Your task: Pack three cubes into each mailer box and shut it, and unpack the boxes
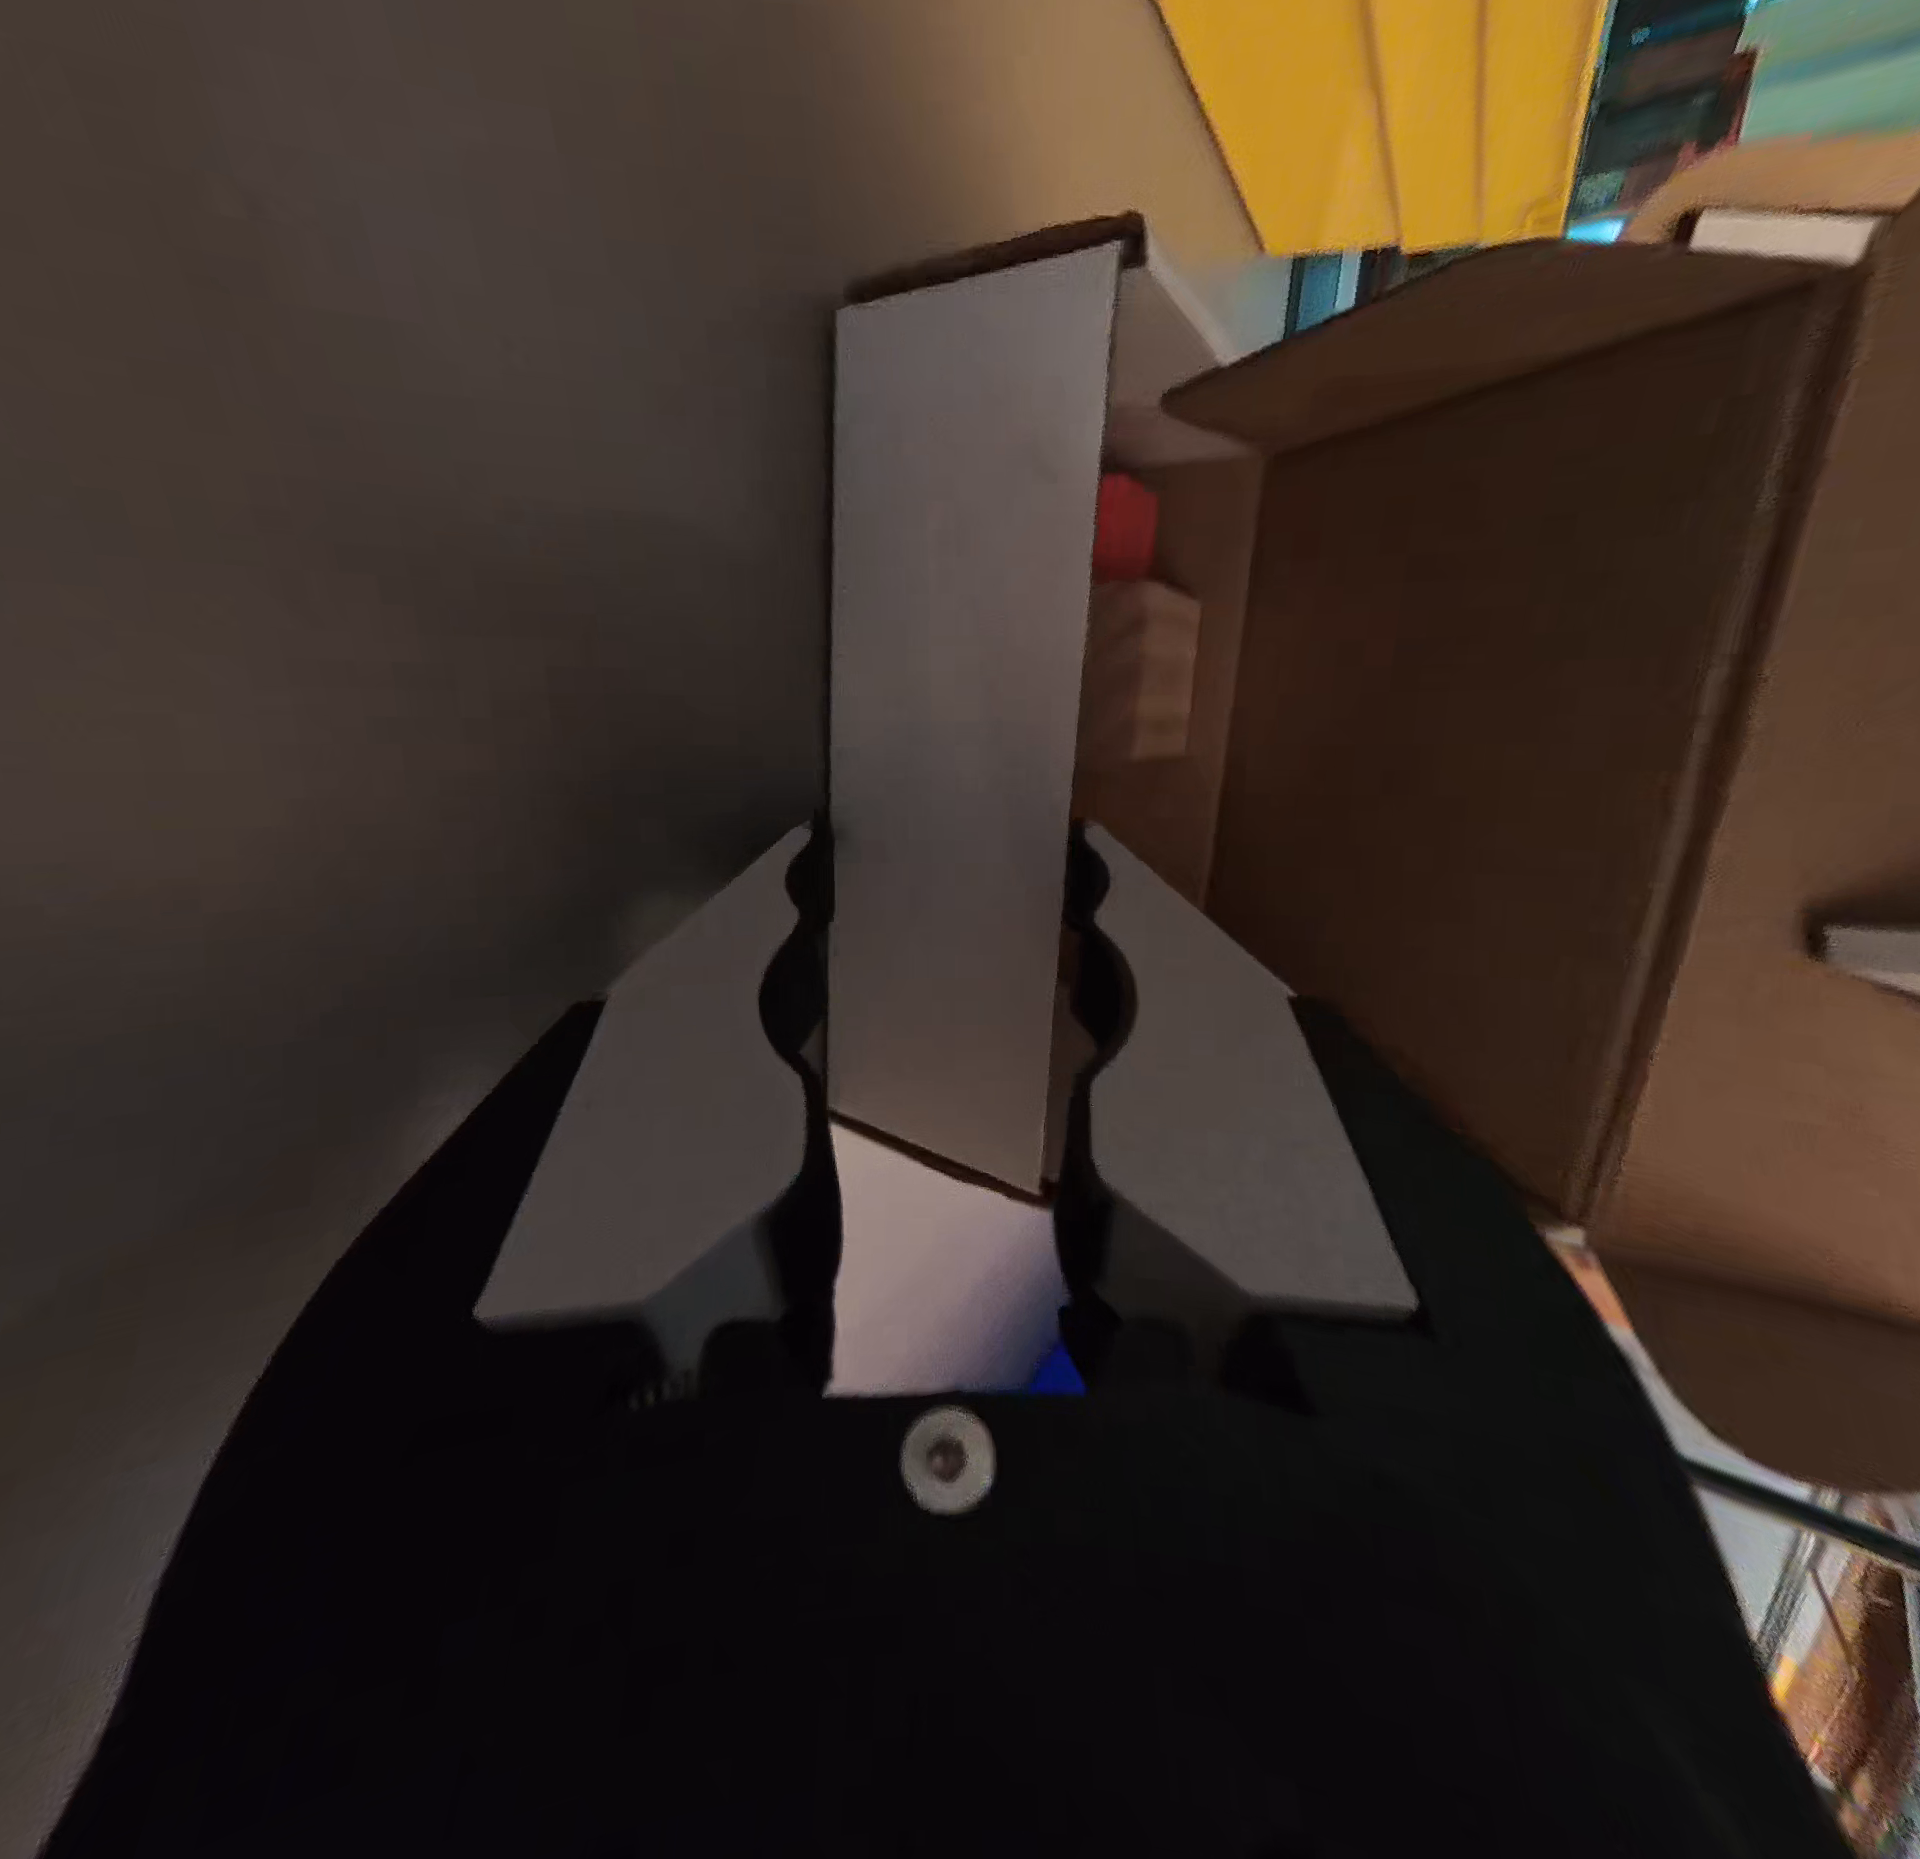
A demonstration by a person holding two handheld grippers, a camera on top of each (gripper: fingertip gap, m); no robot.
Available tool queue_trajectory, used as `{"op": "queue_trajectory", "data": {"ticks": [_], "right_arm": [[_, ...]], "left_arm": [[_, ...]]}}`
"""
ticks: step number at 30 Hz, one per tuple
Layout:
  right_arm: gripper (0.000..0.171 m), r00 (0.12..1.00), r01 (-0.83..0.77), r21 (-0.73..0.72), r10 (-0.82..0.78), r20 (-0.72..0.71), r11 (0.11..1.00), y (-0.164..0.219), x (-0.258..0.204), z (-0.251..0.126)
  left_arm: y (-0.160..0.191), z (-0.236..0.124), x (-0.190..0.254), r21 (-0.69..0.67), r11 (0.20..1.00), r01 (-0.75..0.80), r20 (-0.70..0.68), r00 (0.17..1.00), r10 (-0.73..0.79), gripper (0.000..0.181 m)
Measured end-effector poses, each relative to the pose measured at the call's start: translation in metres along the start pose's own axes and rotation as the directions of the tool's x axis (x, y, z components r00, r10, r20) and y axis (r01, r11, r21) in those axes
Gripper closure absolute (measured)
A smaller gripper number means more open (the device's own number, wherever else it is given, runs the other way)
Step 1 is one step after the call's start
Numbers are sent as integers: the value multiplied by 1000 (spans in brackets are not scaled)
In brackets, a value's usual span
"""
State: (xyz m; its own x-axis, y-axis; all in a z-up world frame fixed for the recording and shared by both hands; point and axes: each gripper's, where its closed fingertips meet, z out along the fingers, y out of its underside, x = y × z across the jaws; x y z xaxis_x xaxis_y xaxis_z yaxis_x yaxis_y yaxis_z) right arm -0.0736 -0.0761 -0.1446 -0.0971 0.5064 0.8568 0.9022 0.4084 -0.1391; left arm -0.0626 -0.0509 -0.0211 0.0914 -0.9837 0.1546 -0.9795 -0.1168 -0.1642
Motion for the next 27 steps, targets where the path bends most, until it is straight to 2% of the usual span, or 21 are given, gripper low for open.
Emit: {"op": "queue_trajectory", "data": {"ticks": [4,8,10,14,20,27], "right_arm": [[128,998,-24,-8,25,49,1000,3,-3,-4],[143,996,-46,16,44,80,999,-1,-6,-13],[143,995,-50,20,48,90,999,-2,-10,-16],[133,998,-12,-8,13,58,1000,1,-10,-15],[133,999,-34,-9,35,33,999,2,-6,-13],[133,1000,-18,-9,19,20,1000,3,-6,-13]], "left_arm": [[-7,-19,-29,2,1000,9,103,995,-9,181],[-6,-41,-86,-38,998,-56,428,901,67,181],[-7,-38,-101,-67,996,-65,499,862,90,181],[-15,-16,-121,-101,989,-109,605,782,149,181],[-5,24,-146,-209,972,-110,669,709,224,181],[0,46,-160,-172,984,-37,686,713,147,177]]}}
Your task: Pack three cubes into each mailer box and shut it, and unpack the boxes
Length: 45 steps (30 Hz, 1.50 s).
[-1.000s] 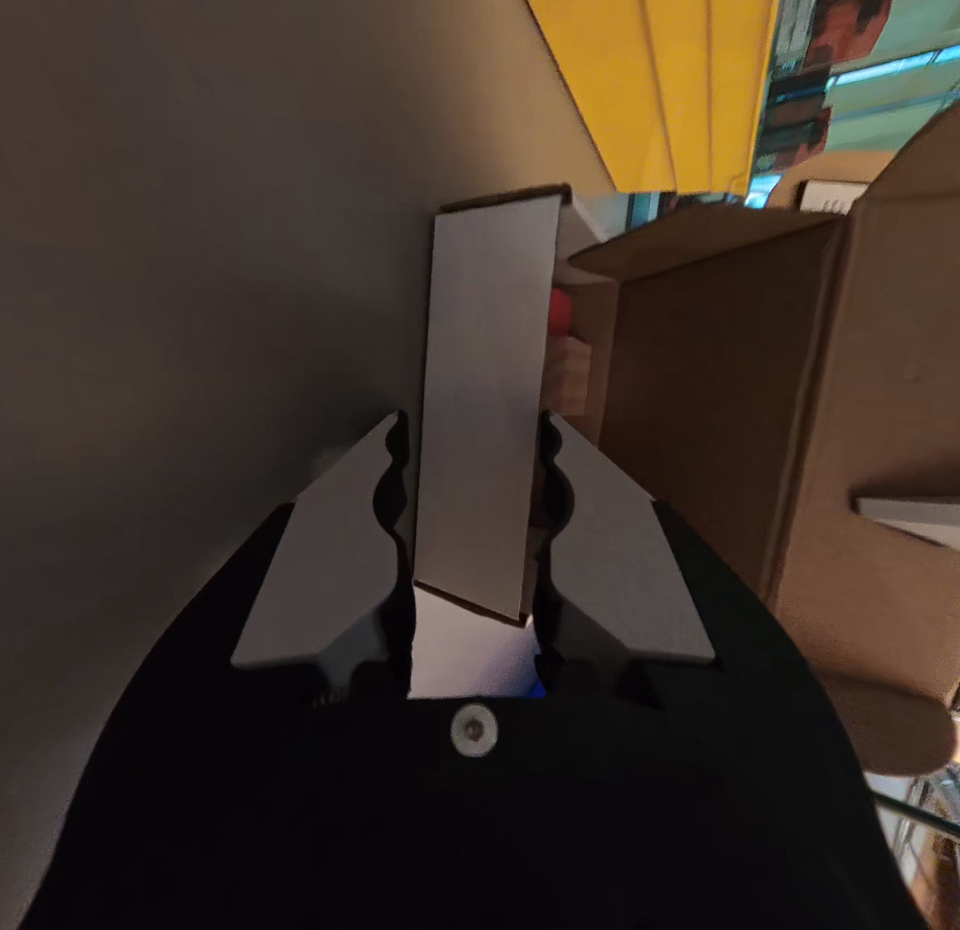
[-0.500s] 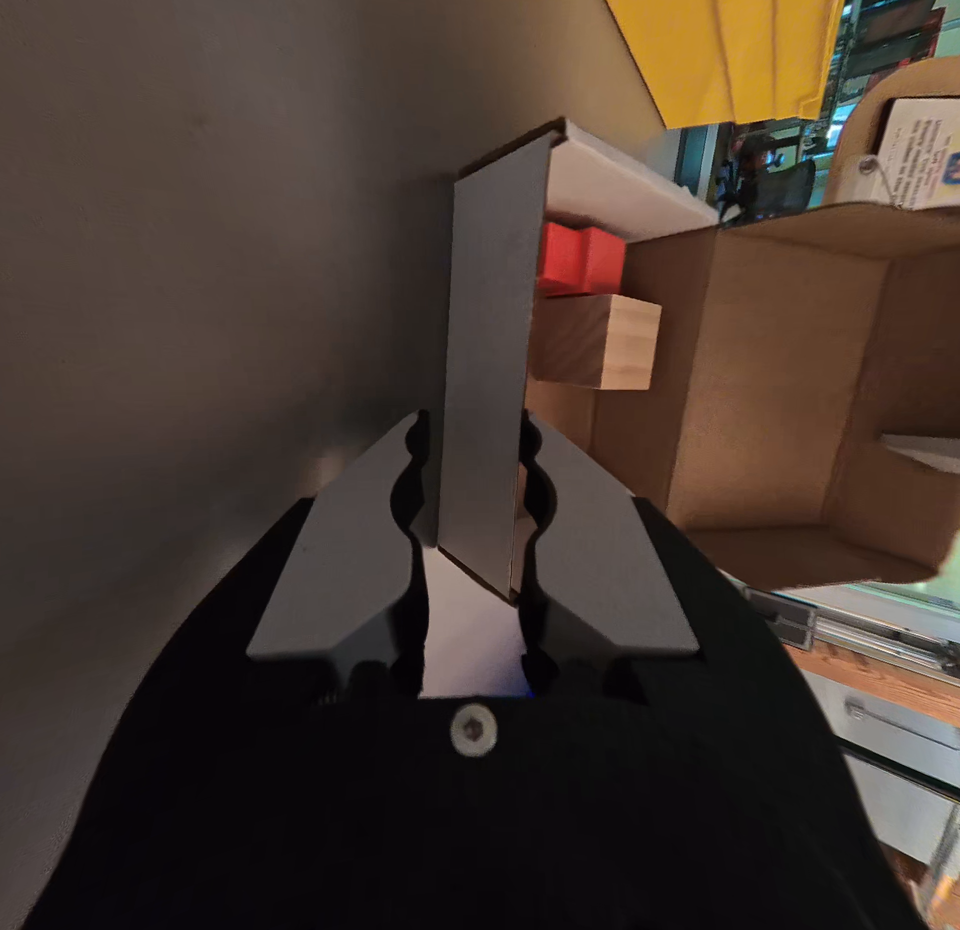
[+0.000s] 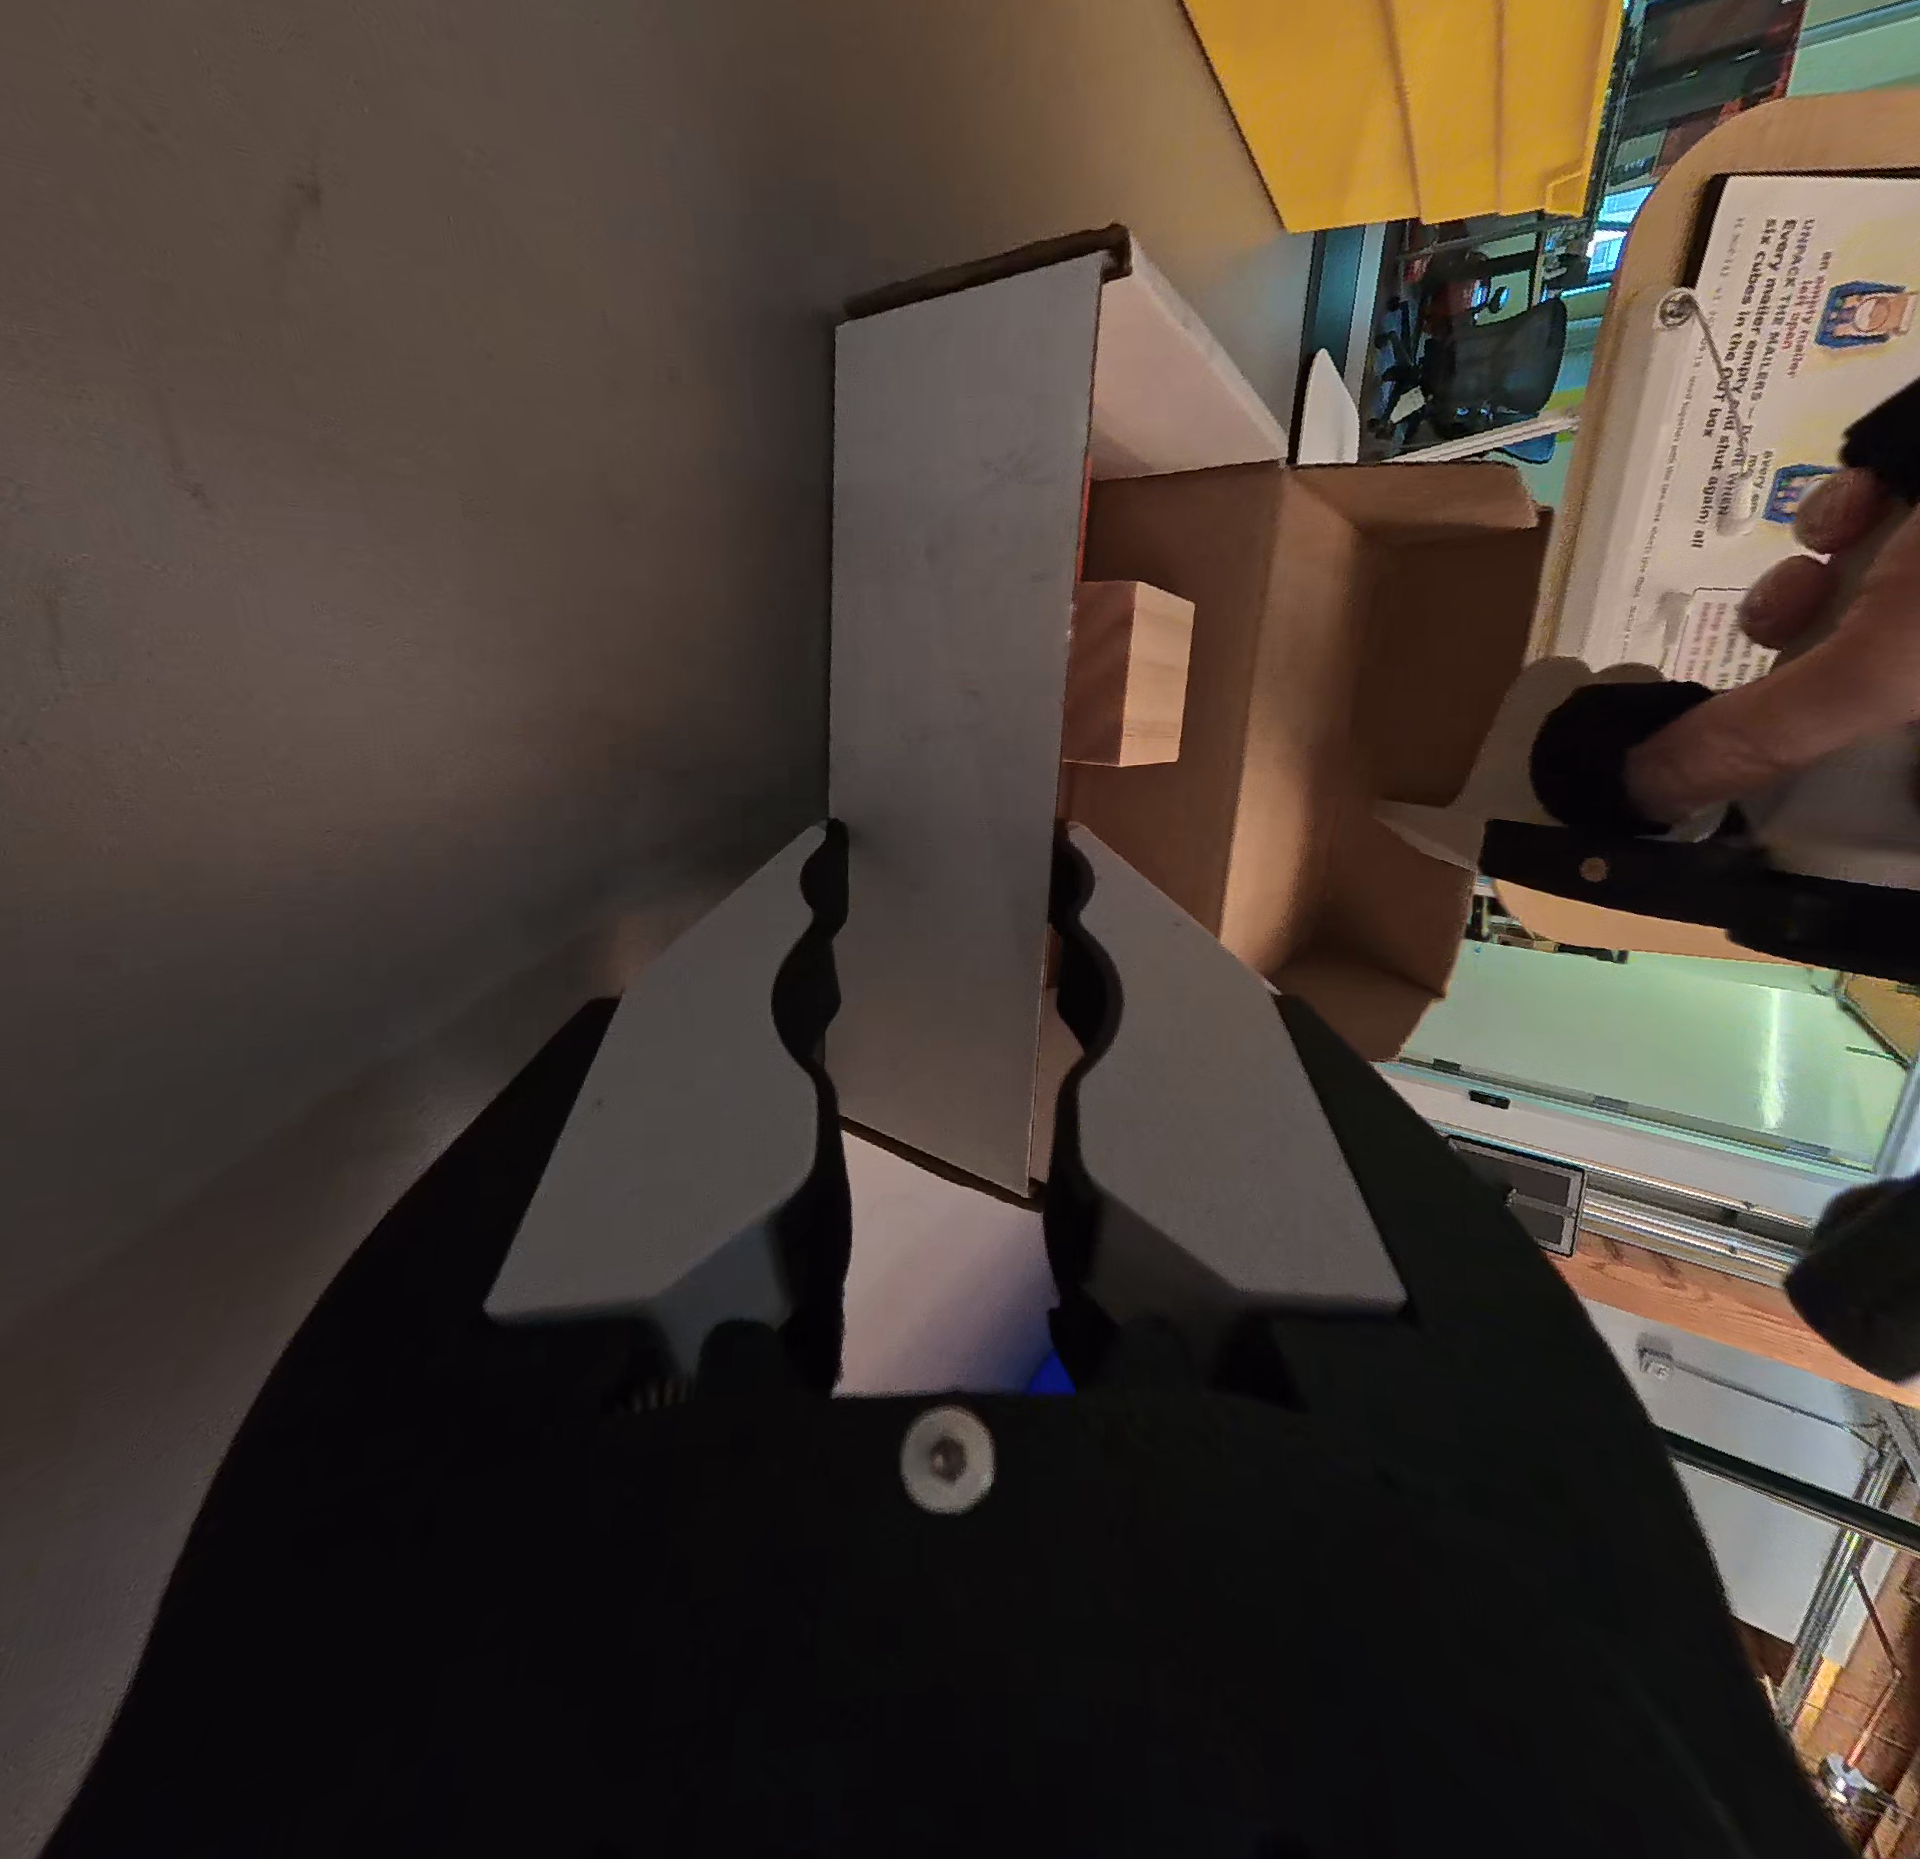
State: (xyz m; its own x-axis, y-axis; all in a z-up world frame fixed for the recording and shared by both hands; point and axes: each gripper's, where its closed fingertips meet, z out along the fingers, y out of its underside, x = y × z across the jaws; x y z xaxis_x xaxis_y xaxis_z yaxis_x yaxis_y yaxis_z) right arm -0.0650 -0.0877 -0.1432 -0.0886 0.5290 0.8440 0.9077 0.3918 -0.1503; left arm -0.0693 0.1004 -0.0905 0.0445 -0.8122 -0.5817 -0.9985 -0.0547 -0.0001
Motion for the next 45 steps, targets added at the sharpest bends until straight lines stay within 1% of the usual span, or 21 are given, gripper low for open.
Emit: {"op": "queue_trajectory", "data": {"ticks": [6,13,15,18,19,20,21,23,24,25,28,30,32,34,36,37,38,39,40,42,45], "right_arm": [[133,1000,1,2,-1,1,1000,0,0,-1],[133,1000,5,4,-5,-2,1000,0,0,-1],[133,1000,4,5,-4,-2,1000,0,0,-1],[132,1000,2,7,-2,-1,1000,0,-1,-1],[132,1000,0,8,0,0,1000,0,-1,-1],[132,1000,-2,9,2,1,1000,0,-1,0],[132,1000,-6,10,6,2,1000,0,0,0],[133,1000,-20,15,20,2,1000,-1,0,1],[133,1000,-28,16,28,1,999,-2,1,2],[133,999,-33,18,33,0,999,-2,1,2],[133,999,-36,21,36,-4,999,-3,2,3],[133,999,-42,26,42,-2,999,-4,2,4],[133,998,-64,51,63,24,997,-5,3,0],[133,983,-164,154,148,108,974,-17,4,-12],[130,929,-340,265,279,244,902,-34,12,-29],[125,893,-416,312,318,318,854,-42,17,-38],[125,867,-466,346,342,363,814,-46,26,-44],[125,856,-492,363,363,369,791,-45,39,-45],[125,856,-496,366,374,358,787,-40,51,-42],[123,863,-480,337,367,346,810,-29,67,-30],[121,842,-463,267,327,428,845,-26,74,-10]], "left_arm": [[5,15,5,-38,999,-12,17,1000,13,171],[9,32,15,-31,997,68,-68,995,-70,168],[10,34,17,-25,997,77,-73,994,-78,167],[10,28,12,-9,997,73,-45,996,-74,166],[9,24,10,6,997,83,-43,996,-83,160],[7,19,10,24,994,106,-64,992,-105,145],[5,12,11,41,989,144,-106,985,-139,139],[-1,-4,14,81,969,235,-210,954,-214,111],[-4,-15,11,105,954,280,-247,937,-247,106],[-7,-26,7,143,936,322,-275,921,-275,105],[-17,-73,-16,312,844,436,-299,889,-348,106],[-21,-113,-34,452,733,509,-306,860,-408,107],[-22,-164,-40,587,560,584,-384,811,-443,106],[-18,-222,-39,722,351,597,-453,790,-414,106],[-1,-270,-38,830,177,530,-427,806,-411,108],[10,-287,-38,867,119,484,-396,814,-426,111],[21,-300,-36,894,81,441,-365,819,-442,115],[31,-309,-34,909,61,413,-343,821,-456,116],[40,-314,-30,914,55,402,-334,822,-461,115],[53,-318,-20,917,60,395,-331,833,-443,114],[68,-322,-17,922,49,385,-327,839,-434,113]]}}
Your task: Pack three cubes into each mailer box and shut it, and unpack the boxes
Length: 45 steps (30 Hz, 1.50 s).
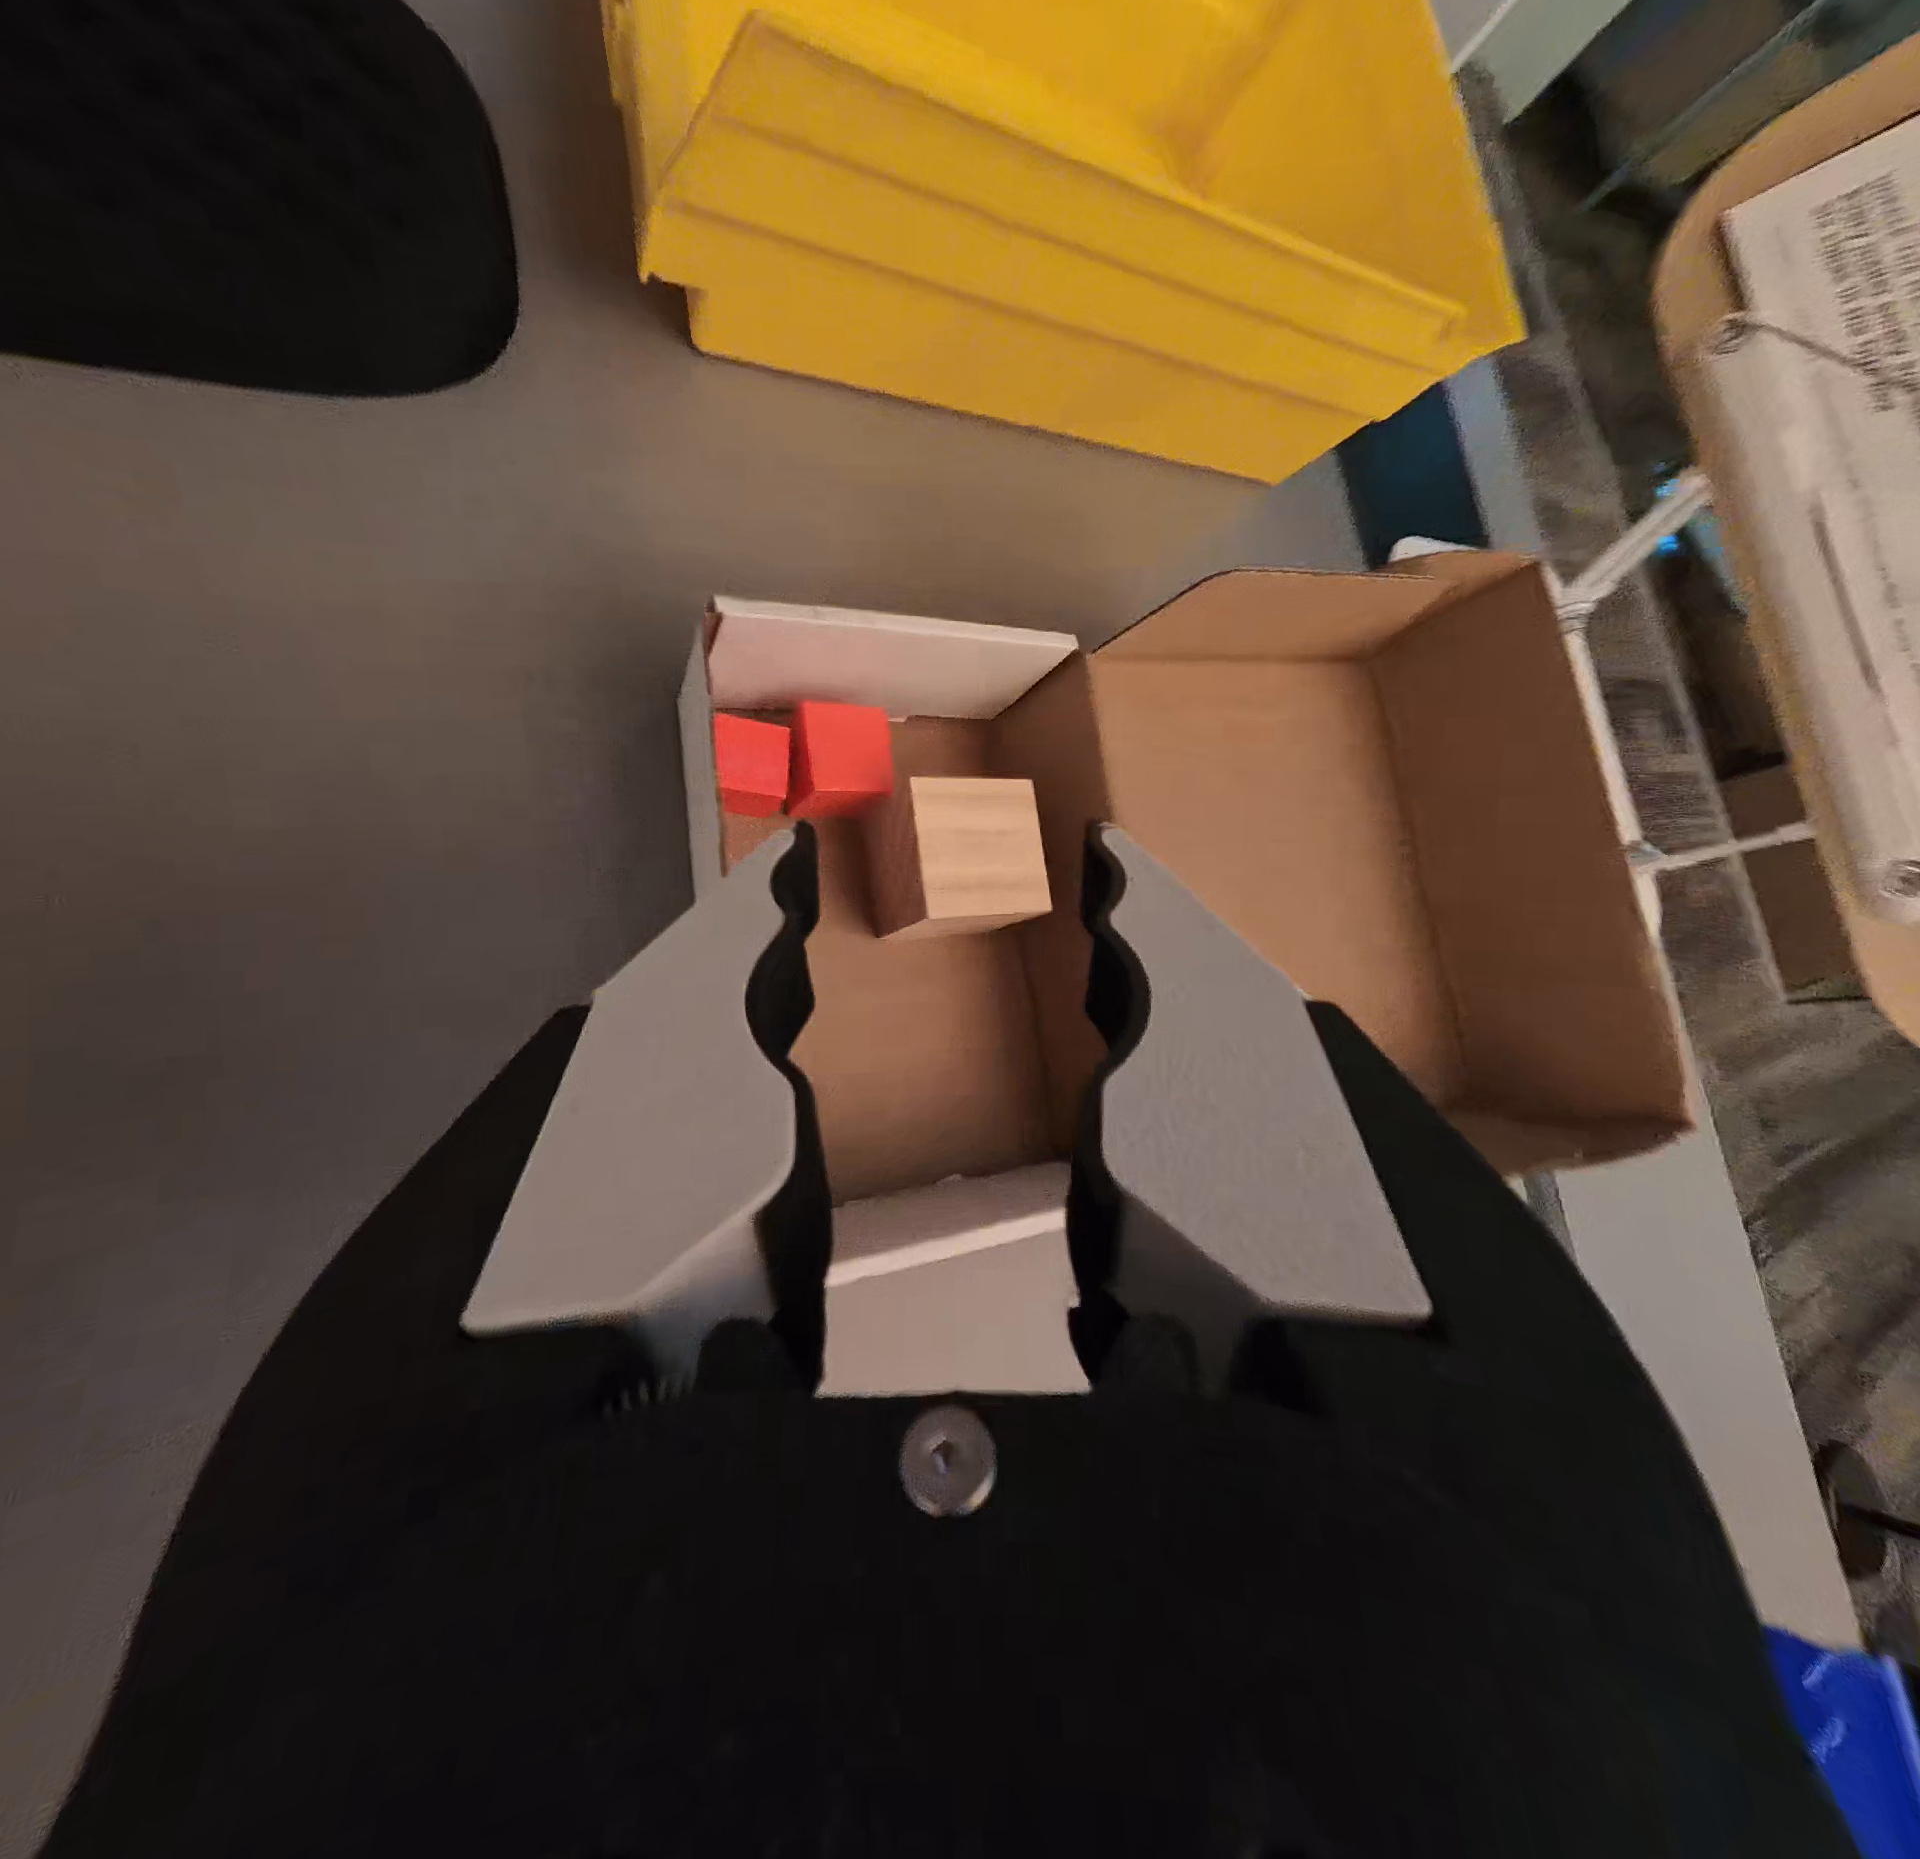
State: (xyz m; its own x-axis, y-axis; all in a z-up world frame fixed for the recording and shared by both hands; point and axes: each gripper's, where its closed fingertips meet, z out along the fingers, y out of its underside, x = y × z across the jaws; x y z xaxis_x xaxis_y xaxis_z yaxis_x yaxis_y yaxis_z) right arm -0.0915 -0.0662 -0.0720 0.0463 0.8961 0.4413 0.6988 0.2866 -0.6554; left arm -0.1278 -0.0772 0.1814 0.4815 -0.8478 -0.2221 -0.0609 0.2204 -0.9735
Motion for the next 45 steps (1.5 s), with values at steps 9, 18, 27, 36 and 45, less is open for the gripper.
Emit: {"op": "queue_trajectory", "data": {"ticks": [9,18,27,36,45], "right_arm": [[121,962,31,-217,30,271,976,25,-1,55],[128,953,5,-309,88,288,951,49,1,73],[128,979,-201,-182,206,5,963,19,79,-54],[128,386,-923,-240,747,-542,303,281,133,-219],[128,306,-935,-343,706,-639,95,344,119,-203]], "left_arm": [[3,-19,-9,13,999,40,-40,998,-39,115],[12,-8,-8,-29,999,-12,-48,999,10,115],[-12,-25,-3,60,998,1,-50,999,2,120],[-5,-21,-3,20,1000,3,-39,999,-2,120],[10,-3,3,-62,998,-32,-36,999,29,120]]}}
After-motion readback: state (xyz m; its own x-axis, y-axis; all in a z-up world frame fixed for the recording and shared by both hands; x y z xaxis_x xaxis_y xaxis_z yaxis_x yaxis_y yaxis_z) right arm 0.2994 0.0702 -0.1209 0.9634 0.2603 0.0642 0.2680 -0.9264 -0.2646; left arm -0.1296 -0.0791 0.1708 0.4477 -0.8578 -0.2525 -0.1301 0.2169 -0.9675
